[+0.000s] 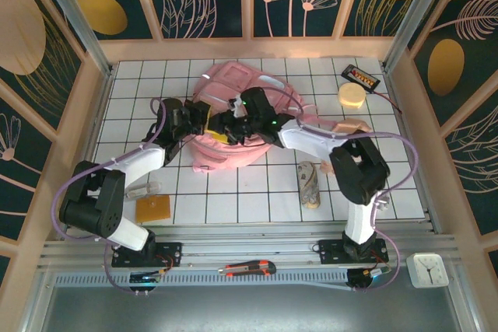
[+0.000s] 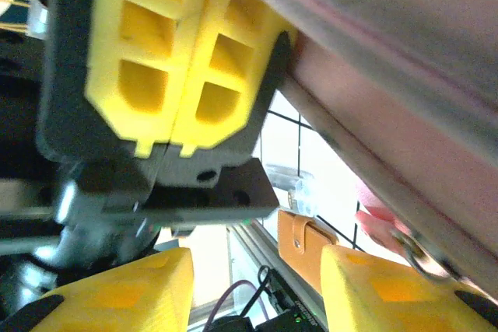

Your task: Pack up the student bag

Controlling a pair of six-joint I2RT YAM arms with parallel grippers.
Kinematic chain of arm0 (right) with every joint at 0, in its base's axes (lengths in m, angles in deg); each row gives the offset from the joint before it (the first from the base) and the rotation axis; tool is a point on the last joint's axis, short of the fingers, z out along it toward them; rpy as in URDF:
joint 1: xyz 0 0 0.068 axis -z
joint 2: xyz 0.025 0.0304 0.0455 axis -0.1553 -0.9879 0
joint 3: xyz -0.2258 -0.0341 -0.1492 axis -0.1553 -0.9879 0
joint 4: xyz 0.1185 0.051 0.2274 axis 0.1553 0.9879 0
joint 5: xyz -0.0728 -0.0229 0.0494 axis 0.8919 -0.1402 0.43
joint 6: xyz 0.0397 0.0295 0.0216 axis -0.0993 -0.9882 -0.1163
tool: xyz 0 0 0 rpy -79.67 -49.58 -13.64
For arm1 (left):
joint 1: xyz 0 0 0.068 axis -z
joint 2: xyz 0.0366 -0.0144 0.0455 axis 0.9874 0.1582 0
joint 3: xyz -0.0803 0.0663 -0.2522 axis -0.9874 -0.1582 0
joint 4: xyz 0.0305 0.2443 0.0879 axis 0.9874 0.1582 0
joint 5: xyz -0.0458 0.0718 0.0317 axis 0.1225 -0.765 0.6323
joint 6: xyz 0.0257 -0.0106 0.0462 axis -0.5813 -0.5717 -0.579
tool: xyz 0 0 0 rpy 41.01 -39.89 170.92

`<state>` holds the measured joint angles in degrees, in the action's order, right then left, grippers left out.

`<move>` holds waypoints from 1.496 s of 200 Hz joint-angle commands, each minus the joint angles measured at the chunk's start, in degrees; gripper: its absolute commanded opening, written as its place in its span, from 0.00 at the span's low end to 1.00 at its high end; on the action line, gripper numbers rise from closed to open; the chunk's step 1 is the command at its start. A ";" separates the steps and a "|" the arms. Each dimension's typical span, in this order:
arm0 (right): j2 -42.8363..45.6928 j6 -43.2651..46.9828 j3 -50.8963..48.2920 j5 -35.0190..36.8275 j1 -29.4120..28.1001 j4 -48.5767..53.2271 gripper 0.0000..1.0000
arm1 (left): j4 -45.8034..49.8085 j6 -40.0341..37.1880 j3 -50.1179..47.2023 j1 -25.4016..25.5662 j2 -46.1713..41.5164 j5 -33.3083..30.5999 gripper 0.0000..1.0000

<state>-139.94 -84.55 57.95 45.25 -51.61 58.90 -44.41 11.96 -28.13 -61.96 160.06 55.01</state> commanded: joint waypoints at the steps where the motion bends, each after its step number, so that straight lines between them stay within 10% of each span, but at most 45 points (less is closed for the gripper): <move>1: 9.70 3.86 -4.19 2.98 2.89 2.78 0.49 | -2.86 -0.39 0.54 0.66 -2.62 3.30 0.00; 99: 23.33 -4.73 -26.16 6.58 9.48 -3.47 0.53 | -9.04 9.09 -2.04 0.35 -6.18 7.06 0.00; 230: 11.84 -11.32 -21.65 11.82 9.58 -19.49 0.58 | -7.89 9.43 -0.61 0.14 -6.88 8.47 0.00; 299: 9.00 -12.82 -17.86 17.39 6.49 -30.90 0.40 | -4.08 3.71 -0.89 0.13 -7.16 13.07 0.00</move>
<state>-128.38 -95.93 35.54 58.28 -43.48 39.52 -45.04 17.95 -31.10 -63.27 155.82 58.09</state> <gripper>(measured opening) 0.426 0.045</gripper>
